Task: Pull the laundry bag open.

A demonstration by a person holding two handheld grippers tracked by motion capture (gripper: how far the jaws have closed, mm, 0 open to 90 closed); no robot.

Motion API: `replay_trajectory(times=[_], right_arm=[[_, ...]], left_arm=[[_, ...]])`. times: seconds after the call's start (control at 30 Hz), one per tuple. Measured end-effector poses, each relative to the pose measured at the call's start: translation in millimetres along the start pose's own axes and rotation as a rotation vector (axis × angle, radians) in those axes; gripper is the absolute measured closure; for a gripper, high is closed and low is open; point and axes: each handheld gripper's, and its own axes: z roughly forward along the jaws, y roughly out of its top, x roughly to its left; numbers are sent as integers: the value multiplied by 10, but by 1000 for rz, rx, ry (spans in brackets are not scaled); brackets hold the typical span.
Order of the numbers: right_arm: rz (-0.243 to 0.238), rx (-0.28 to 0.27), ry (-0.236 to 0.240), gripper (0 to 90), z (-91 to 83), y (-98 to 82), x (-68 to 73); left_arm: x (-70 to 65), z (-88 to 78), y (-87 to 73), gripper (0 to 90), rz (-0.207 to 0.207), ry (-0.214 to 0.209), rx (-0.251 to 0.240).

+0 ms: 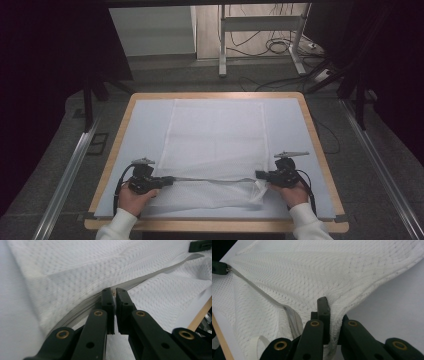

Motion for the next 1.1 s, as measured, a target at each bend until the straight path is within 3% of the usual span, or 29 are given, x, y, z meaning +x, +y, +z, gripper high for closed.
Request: replay_trajectory(times=[1.1], right_arm=[[3, -1, -7, 880, 3, 5, -10]], left_arm=[[217, -275, -139, 866, -41, 45, -47]])
